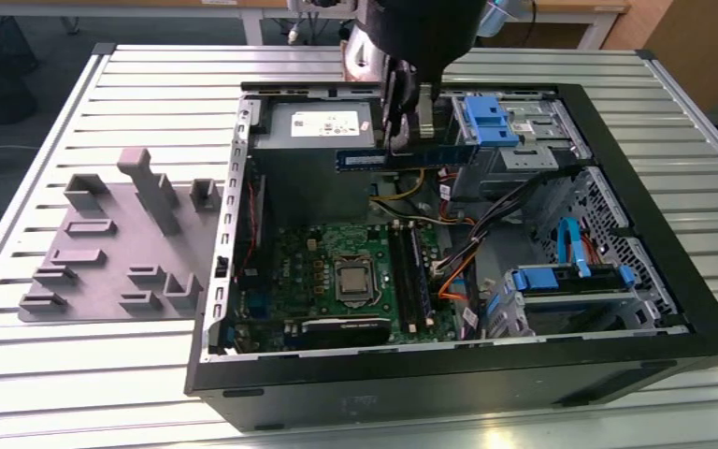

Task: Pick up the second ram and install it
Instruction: 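Insert the second ram into the second slot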

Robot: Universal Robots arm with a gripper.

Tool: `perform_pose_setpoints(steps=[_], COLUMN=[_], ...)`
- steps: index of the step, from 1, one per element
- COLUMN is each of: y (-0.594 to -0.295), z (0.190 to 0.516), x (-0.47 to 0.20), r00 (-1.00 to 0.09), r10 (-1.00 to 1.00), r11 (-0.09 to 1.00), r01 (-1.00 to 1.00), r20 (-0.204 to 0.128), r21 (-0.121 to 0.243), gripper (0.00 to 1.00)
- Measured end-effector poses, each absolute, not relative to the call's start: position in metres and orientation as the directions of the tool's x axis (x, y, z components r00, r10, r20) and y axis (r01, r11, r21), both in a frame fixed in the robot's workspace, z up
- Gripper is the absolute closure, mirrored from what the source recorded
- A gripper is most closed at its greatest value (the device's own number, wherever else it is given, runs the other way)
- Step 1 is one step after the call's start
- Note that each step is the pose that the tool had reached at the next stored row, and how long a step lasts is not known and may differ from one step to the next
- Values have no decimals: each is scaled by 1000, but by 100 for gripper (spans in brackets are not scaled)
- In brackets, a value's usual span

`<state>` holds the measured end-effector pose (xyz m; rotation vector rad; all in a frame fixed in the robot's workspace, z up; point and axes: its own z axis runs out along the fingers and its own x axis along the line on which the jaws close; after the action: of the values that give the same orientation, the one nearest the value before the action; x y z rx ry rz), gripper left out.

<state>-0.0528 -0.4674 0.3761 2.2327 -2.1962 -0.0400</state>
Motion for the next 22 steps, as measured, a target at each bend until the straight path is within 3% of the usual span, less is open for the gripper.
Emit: perform_pose_setpoints(steps=[22], y=[-467], z=[373], x=[-53], r00=[-348], r10=[-937], r11=[348], r01=[-937], r20=[-12], r21=[25], gripper=[86])
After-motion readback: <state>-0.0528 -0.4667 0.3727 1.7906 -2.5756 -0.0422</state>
